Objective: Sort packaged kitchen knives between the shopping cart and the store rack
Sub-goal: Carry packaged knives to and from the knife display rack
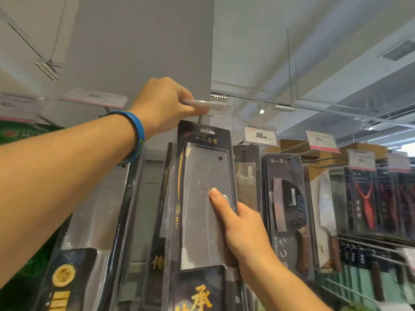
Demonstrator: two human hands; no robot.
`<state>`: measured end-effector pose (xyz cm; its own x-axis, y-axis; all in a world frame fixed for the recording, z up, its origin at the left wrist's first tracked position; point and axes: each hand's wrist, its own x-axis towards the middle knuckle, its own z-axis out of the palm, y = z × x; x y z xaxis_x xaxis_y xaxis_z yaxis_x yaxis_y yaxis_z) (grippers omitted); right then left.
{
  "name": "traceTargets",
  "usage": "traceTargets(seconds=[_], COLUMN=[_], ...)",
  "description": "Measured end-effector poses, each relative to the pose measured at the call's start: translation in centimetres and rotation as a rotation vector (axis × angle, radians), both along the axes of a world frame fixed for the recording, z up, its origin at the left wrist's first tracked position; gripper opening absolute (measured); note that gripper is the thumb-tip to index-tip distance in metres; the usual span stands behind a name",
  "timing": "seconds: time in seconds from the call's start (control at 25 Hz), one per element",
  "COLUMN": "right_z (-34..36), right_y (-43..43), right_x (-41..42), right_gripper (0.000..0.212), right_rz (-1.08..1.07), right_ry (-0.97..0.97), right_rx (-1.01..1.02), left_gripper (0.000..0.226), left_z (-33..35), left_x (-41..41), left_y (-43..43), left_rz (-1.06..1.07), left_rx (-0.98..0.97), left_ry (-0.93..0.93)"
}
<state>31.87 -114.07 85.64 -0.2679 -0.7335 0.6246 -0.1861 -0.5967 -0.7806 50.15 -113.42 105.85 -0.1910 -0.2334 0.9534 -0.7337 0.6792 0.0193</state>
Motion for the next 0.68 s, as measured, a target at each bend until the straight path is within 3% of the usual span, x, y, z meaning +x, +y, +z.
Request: traceTargets(seconds=[0.08,0.2,0.32,0.56,0.68], right_z=[0.0,0.9,1.0,0.4,0.8], right_y=[0.3,0.6,1.1,1.2,1.3], right_x=[0.0,0.6,1.0,1.1,0.5], right_gripper=[0.074,0.08,0.055,0.073,0.06], right_rz=[0.027,0.014,0.003,0.024,-0.036], right_ry=[-0.002,0.115,0.113,0.079,0.067], right_rx=[-0.001,0.003,-0.014,0.009,0.008], left_gripper=[0.046,0.049,0.047,0.048,0.045], left_z=[-0.1,-0.2,-0.4,-0.5,-0.1], left_x=[0.0,-0.1,-0.2,0.3,0.3], left_y=[0.0,0.1,0.2,0.3,0.2], left_rz=[-0.001,0.001,-0.002,0.037,0.058], left_rx=[0.001,-0.003,-0.005,0.003,0.003], left_ry=[0.003,0.015,0.025,-0.017,-0.034])
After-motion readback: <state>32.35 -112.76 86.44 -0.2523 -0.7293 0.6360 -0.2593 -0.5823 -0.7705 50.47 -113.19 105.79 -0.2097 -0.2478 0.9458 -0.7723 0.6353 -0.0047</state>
